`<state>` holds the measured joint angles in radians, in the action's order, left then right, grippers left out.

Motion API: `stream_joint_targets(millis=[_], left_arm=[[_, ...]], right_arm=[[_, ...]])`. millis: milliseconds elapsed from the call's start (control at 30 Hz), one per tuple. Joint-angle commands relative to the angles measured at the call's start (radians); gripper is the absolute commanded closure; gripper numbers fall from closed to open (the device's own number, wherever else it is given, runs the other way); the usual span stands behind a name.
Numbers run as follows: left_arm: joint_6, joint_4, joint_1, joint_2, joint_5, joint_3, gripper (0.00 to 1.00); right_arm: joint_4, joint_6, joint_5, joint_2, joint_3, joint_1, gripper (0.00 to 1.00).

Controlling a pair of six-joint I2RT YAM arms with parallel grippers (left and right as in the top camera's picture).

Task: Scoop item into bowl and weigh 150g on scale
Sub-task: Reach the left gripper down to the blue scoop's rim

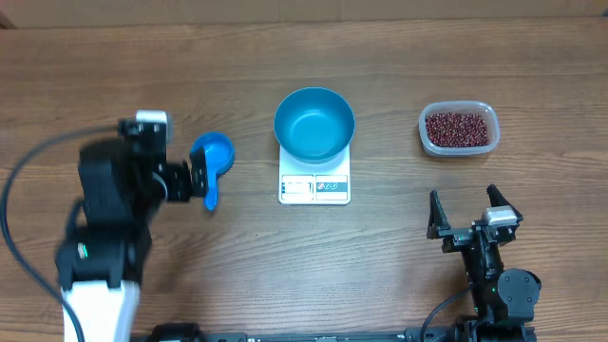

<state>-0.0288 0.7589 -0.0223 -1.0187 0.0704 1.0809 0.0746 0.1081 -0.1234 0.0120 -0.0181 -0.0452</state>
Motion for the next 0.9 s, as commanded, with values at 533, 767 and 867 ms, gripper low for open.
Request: stream_joint_targets(millis=[533,767,867], left_arm=[[-0.054,0.391,-0.116,-0.692,0.068,0.484,0.00],[-0.053,0.389,-0.116,-0.791,0.068,0.484,0.01],[-0.054,0.389,-0.115,-0.824,0.068,0.484,0.00]], right_arm=[[-0.005,-0.002,0.002,-0.009,0.011,-0.004,0.00],[-0.005,-0.002,0.002,-0.009,0.011,-0.004,0.00],[-0.005,-0.002,0.002,-0.009,0.010,-0.004,0.00]])
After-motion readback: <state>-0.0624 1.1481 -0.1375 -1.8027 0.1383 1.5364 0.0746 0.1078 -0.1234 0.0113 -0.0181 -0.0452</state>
